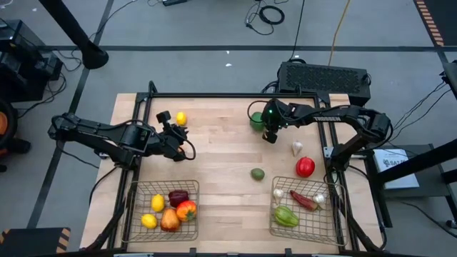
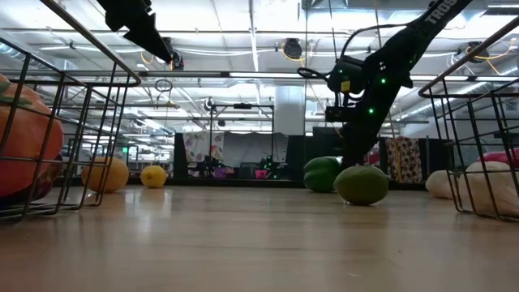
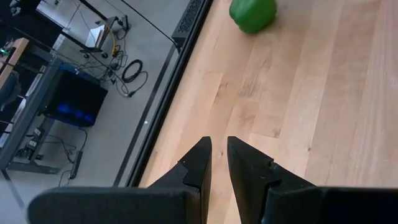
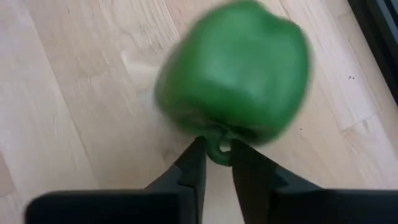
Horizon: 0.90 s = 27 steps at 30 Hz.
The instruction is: Sort produce into baskets
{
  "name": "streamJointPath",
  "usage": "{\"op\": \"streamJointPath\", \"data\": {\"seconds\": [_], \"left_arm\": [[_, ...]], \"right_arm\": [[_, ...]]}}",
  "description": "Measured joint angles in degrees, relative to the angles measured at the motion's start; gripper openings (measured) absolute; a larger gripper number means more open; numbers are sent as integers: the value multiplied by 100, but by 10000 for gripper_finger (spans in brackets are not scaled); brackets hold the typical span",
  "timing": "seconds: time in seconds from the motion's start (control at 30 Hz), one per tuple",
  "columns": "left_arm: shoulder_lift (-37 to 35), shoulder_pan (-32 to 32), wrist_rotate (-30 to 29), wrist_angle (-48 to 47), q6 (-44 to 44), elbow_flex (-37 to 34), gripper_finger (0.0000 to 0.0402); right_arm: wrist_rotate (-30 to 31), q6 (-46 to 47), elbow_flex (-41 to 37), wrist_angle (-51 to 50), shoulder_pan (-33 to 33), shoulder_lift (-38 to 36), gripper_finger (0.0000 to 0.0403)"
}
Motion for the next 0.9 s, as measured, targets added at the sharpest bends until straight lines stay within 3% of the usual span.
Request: {"op": "streamJointPath", "data": {"seconds": [0.23, 0.6, 0.77, 0.9], "left_arm": [[0, 0, 2, 0, 0, 0, 61], [0, -1, 4, 0, 0, 0, 61], [0, 0, 2, 0, 0, 0, 61], [0, 0, 0, 0, 4, 0, 61]], "right_arm": [[0, -23, 0, 15, 0, 0, 6], [-155, 34, 47, -92, 38, -2, 5], [-216, 51, 423, -899, 201, -7, 5], [-819, 224, 985, -2008, 357, -7, 4]]}}
